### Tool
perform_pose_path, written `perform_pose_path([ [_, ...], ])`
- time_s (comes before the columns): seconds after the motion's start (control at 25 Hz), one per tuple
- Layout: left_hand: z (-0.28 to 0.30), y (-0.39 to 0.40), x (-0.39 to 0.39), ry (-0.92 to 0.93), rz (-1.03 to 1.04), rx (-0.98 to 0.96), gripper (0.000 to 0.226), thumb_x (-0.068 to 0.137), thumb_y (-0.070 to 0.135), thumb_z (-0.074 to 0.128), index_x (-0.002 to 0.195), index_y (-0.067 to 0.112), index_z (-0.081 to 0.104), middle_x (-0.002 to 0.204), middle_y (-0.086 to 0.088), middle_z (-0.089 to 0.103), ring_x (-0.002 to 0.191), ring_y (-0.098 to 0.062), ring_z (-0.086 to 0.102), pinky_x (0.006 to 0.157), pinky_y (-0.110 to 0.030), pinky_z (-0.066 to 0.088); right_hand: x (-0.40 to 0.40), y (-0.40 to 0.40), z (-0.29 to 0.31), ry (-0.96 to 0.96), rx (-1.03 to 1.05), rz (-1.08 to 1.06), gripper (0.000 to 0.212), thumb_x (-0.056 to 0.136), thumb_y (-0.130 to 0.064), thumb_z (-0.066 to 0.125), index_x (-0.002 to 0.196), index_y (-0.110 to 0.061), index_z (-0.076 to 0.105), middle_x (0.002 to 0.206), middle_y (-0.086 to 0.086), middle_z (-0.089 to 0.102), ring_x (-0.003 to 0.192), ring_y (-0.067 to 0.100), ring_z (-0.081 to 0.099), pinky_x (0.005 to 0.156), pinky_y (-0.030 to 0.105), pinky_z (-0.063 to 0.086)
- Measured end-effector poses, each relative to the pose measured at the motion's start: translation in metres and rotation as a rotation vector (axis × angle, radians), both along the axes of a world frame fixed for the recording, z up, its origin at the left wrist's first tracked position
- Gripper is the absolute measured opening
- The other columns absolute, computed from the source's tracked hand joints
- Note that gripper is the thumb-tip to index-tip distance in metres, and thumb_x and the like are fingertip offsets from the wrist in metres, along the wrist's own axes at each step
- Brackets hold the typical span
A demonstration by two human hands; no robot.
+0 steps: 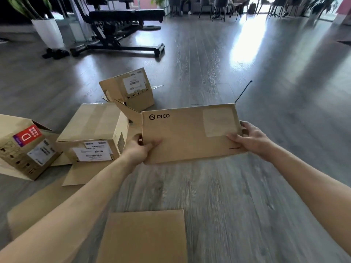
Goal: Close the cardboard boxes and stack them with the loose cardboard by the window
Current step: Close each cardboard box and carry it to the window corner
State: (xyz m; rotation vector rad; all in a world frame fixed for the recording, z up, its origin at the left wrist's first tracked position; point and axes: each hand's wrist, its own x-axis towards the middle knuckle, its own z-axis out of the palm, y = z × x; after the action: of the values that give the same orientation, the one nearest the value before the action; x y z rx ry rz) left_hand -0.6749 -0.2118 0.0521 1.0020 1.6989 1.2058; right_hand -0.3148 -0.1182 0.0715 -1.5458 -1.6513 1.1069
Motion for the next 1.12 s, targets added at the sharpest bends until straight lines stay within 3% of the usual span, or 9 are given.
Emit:
perform_pose_path([
  [0.08, -0.006, 0.003, 0.004, 0.018, 0.012, 0.077, 0.043, 0.078, 0.032, 0.086, 0.115, 0.024, 0.065, 0.105, 0.009, 0.073, 0.094, -0.007, 0.068, 0.074, -0.023, 0.055, 0.002, 0.001, -0.004, -0.031, 0.064, 0.001, 0.067, 0.079, -0.03, 0.083, 0.138, -0.022, 0.051, 0.116, -0.005, 0.067, 0.087, 0.0, 0.067, 0.068, 0.016, 0.053],
  [0.16, -0.012, 0.004, 0.005, 0.036, 0.023, 0.115, 0.046, 0.076, 0.028, 0.088, 0.117, 0.027, 0.067, 0.103, 0.014, 0.073, 0.092, -0.005, 0.069, 0.076, -0.026, 0.055, 0.001, 0.0, -0.014, -0.069, 0.106, -0.031, 0.068, 0.077, -0.026, 0.085, 0.136, -0.022, 0.05, 0.118, -0.002, 0.065, 0.095, 0.01, 0.066, 0.078, 0.026, 0.054],
  [0.28, -0.023, 0.004, 0.005, 0.102, 0.055, 0.104, 0.045, 0.074, 0.025, 0.089, 0.113, 0.031, 0.067, 0.095, 0.019, 0.072, 0.078, 0.005, 0.068, 0.062, -0.017, 0.052, -0.005, -0.005, -0.034, -0.093, 0.154, -0.066, 0.074, 0.074, -0.026, 0.087, 0.137, -0.023, 0.048, 0.119, -0.002, 0.065, 0.102, 0.02, 0.065, 0.09, 0.039, 0.054],
  [0.36, -0.037, -0.001, 0.003, 0.179, 0.106, 0.078, 0.04, 0.075, 0.023, 0.088, 0.108, 0.03, 0.068, 0.094, 0.02, 0.07, 0.079, -0.001, 0.069, 0.062, -0.02, 0.051, -0.011, -0.009, -0.053, -0.071, 0.176, -0.076, 0.076, 0.073, -0.027, 0.088, 0.138, -0.027, 0.048, 0.115, -0.008, 0.065, 0.095, 0.013, 0.066, 0.08, 0.028, 0.055],
  [0.48, -0.067, -0.017, -0.003, 0.376, 0.125, -0.041, 0.031, 0.085, 0.022, 0.078, 0.114, 0.026, 0.071, 0.106, 0.006, 0.072, 0.095, -0.022, 0.069, 0.079, -0.035, 0.053, -0.02, -0.023, -0.084, -0.091, 0.178, -0.091, 0.076, 0.074, -0.027, 0.087, 0.139, -0.031, 0.048, 0.108, -0.015, 0.062, 0.088, 0.003, 0.063, 0.068, 0.011, 0.047],
  [0.68, -0.108, -0.042, -0.005, 0.396, 0.156, -0.155, 0.03, 0.09, 0.021, 0.074, 0.12, 0.018, 0.073, 0.113, -0.005, 0.075, 0.104, -0.024, 0.068, 0.079, -0.029, 0.046, -0.029, -0.049, -0.134, -0.132, 0.097, -0.161, 0.064, 0.082, -0.022, 0.08, 0.139, -0.029, 0.052, 0.109, -0.007, 0.067, 0.093, 0.015, 0.066, 0.083, 0.031, 0.054],
  [0.84, -0.138, -0.05, 0.0, 0.331, 0.172, -0.453, 0.031, 0.092, 0.035, 0.072, 0.116, 0.015, 0.073, 0.107, -0.012, 0.073, 0.092, -0.029, 0.066, 0.074, -0.031, 0.047, -0.025, -0.064, -0.164, -0.165, -0.149, -0.239, 0.037, 0.088, -0.04, 0.073, 0.123, -0.03, 0.065, 0.113, -0.006, 0.072, 0.092, 0.015, 0.067, 0.082, 0.033, 0.054],
  [1.04, -0.15, -0.05, 0.0, 0.336, 0.122, -0.546, 0.041, 0.097, 0.038, 0.063, 0.127, 0.011, 0.067, 0.121, -0.018, 0.069, 0.113, -0.036, 0.063, 0.093, -0.039, 0.051, -0.019, -0.066, -0.166, -0.123, -0.235, -0.227, 0.049, 0.09, -0.048, 0.068, 0.136, -0.033, 0.058, 0.121, -0.005, 0.069, 0.102, 0.021, 0.066, 0.087, 0.039, 0.056],
  [1.12, -0.139, -0.053, 0.0, 0.527, -0.028, -0.672, 0.043, 0.099, 0.043, 0.054, 0.124, 0.01, 0.065, 0.125, -0.018, 0.066, 0.115, -0.035, 0.061, 0.089, -0.035, 0.05, -0.018, -0.071, -0.162, -0.236, -0.276, -0.171, 0.058, 0.09, -0.053, 0.066, 0.141, -0.029, 0.053, 0.125, -0.003, 0.067, 0.109, 0.023, 0.064, 0.091, 0.039, 0.054],
])
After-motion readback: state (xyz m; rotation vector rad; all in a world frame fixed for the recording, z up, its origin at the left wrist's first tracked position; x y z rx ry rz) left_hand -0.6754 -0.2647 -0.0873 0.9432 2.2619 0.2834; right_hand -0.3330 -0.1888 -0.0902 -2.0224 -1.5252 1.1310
